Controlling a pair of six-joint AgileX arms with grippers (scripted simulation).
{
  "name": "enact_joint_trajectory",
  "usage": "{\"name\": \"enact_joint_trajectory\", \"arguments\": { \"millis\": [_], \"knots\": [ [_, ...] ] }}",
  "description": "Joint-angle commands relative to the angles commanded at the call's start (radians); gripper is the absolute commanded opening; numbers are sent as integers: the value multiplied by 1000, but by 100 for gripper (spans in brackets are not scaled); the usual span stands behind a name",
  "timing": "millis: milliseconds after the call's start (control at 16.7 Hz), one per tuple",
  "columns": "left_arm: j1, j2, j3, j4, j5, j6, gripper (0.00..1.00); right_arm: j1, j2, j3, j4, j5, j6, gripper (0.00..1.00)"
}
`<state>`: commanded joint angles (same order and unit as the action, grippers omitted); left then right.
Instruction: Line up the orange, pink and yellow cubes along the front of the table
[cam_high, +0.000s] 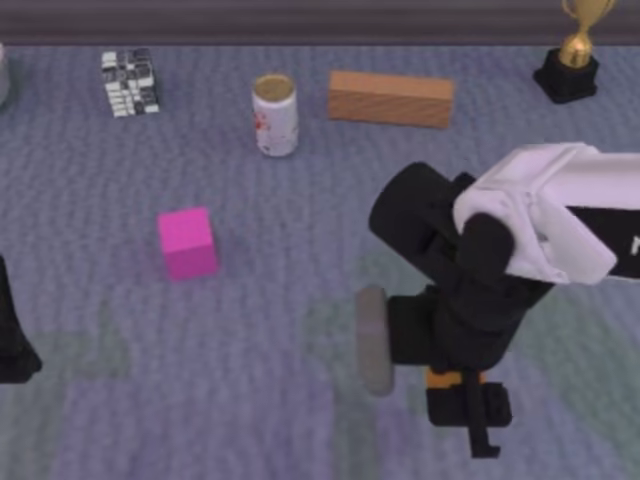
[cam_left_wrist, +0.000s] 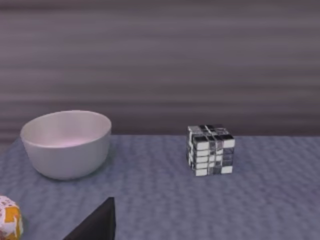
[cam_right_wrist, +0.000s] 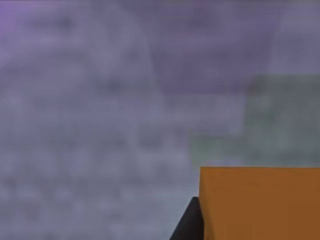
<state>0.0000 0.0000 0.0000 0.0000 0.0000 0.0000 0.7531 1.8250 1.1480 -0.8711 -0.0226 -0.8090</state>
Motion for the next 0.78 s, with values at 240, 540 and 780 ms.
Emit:
{"name": "enact_joint_trajectory", "arguments": {
  "millis": [240,540,780],
  "knots": [
    [0,0,0,0,0,0,100,5,45,-72,111,0,-2,0],
    [0,0,0,0,0,0,100,5,46,-73,113,0,-2,8],
    [0,0,0,0,0,0,100,5,46,-73,113,0,-2,38]
  ]
}}
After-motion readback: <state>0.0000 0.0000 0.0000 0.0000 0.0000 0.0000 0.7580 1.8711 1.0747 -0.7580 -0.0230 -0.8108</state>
